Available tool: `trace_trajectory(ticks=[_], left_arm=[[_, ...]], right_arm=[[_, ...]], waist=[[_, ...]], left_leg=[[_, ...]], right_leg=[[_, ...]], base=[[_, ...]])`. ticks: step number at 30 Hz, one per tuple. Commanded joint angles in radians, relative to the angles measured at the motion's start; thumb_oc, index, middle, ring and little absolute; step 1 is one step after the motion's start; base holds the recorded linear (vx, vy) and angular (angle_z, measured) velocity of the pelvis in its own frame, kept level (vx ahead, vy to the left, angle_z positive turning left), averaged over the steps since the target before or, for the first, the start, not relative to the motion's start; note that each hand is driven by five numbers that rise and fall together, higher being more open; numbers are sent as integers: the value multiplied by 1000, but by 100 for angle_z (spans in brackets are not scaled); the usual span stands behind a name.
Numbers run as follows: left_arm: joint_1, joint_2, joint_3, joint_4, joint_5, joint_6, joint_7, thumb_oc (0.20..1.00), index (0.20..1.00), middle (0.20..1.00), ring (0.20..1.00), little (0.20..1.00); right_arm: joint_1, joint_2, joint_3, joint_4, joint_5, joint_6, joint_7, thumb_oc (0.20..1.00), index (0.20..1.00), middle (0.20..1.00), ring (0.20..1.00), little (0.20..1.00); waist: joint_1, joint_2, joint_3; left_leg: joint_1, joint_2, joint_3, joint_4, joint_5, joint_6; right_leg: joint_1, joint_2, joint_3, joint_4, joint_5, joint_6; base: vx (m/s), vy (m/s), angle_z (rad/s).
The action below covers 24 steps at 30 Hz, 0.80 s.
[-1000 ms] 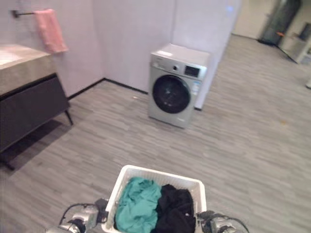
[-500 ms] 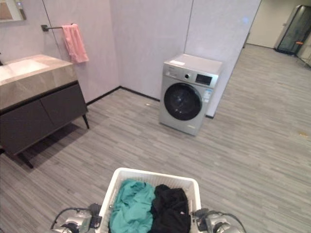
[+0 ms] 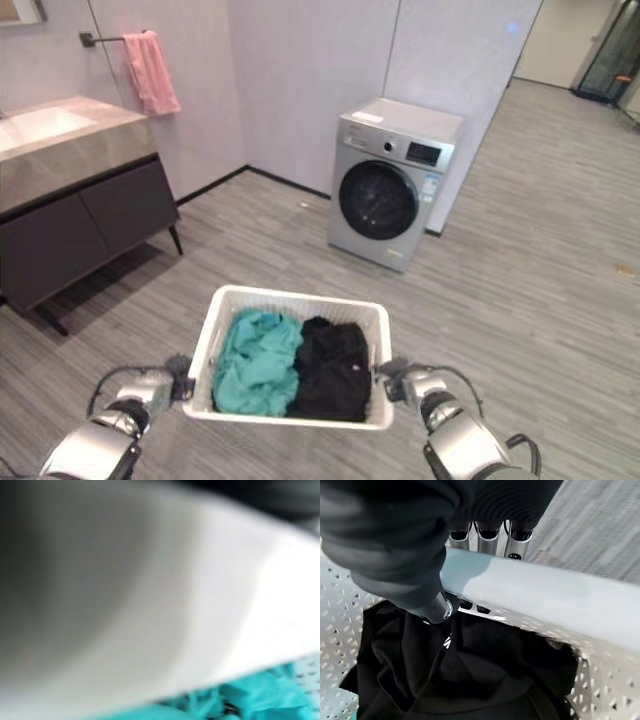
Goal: Grab the laundry basket,head to the washer,open it,put in the laundry and shut it.
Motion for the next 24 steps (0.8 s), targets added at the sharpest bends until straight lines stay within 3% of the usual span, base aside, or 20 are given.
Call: trace_trajectory(ticks=[1,7,15,22,24], left_arm=[[-176,-19,-63,15,-65,-27,30,200,200,200,200,200],[-250,-4,-101,2,-89,-31,41,200,200,200,200,200],[-343,9,-159,-1,-96,-42,44,200,200,200,200,200],[-399,19,-183,13,-114,-46,44,200,200,200,200,200],[-398,14,-195,9,-105,-43,38,200,200,200,200,200]], right_arm=[[-185,26,-2,-72,116,-49,56,200,200,200,200,200],[-223,26,12,-60,129,-42,57,200,200,200,200,200],[-295,7,2,-18,156,-57,40,200,200,200,200,200],[-331,5,-30,28,239,-48,48,200,200,200,200,200],[-319,2,-33,29,237,-46,52,200,200,200,200,200]], waist=[[6,29,17],[7,21,38],[24,-5,91],[37,6,111],[36,7,112]], left_leg=[[17,54,-101,119,-172,-31],[0,50,-110,140,-175,-31],[-102,28,-116,287,-210,-47],[-89,-12,-119,282,-233,18],[-80,-30,-125,278,-234,36]], right_leg=[[-67,-47,-30,131,-33,44],[-72,-51,-39,141,-35,44],[-89,-74,-76,165,-31,49],[-168,-125,-36,320,-34,72],[-188,-142,-20,381,-11,79]], base=[[0,0,0],[0,0,0],[-35,21,11],[5,175,2],[42,207,-1]])
